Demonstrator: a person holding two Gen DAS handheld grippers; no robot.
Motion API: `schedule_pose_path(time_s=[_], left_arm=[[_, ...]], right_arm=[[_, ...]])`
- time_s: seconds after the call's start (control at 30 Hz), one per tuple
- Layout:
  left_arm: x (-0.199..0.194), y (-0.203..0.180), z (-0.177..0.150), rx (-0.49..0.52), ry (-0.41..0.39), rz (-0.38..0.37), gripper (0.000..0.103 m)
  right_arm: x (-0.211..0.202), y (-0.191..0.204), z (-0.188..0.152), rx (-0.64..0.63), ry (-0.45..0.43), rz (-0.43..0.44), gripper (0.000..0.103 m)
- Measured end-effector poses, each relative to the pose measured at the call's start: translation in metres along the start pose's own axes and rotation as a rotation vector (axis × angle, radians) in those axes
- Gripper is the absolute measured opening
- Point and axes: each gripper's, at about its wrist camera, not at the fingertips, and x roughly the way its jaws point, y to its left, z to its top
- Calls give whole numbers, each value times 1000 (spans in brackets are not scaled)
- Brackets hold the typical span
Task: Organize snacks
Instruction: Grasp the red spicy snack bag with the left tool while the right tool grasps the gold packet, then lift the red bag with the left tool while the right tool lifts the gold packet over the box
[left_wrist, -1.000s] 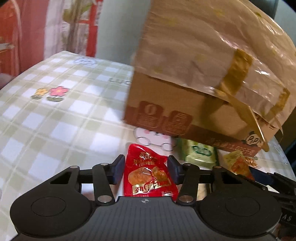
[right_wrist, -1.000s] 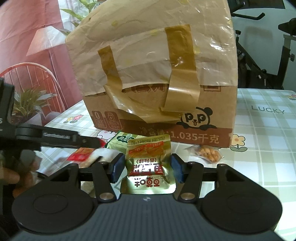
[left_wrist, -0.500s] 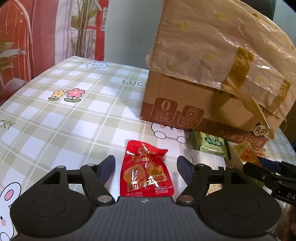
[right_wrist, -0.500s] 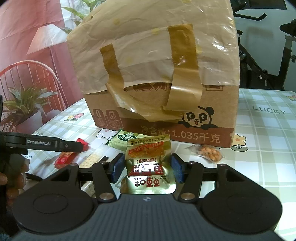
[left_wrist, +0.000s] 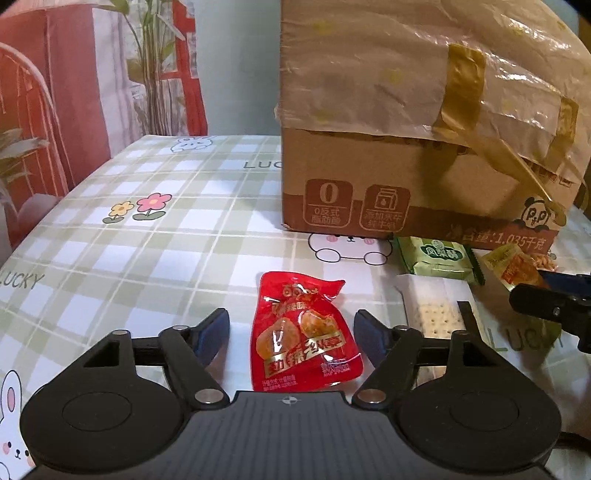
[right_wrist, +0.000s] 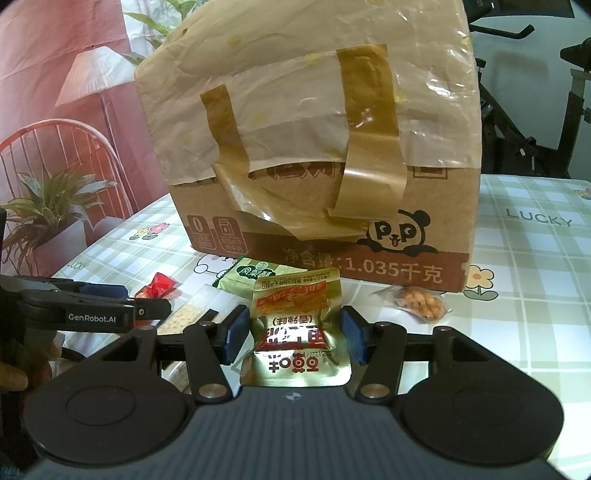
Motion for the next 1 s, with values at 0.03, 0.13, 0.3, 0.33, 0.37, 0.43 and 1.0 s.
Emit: schedule_pose_path(time_s=[0.03,0.13,0.3,0.33,0.37,0.43,1.0], left_arm=[[-1,1,0,0,-6,0,53],[-1,5,2,-19,-7,-11,51],[-1,7,3,-41,-9,-39,45],[-1,7,4,-43,-11,-42,45],[-2,7,4,-44,-16,-43,45],[-3,7,6,-44,-26,-44,45],[-46,22,35,-85,-151,-75,45]], right_arm=[[0,0,0,0,0,0,57],[0,0,0,0,1,1,57],[-1,-1,1,-1,0,3,57],[-1,-1,1,-1,-1,3,57],[-1,-1,1,-1,-1,4,57],[-1,-2,1,-2,-1,4,57],[-19,21,16,-96,-35,86,57]])
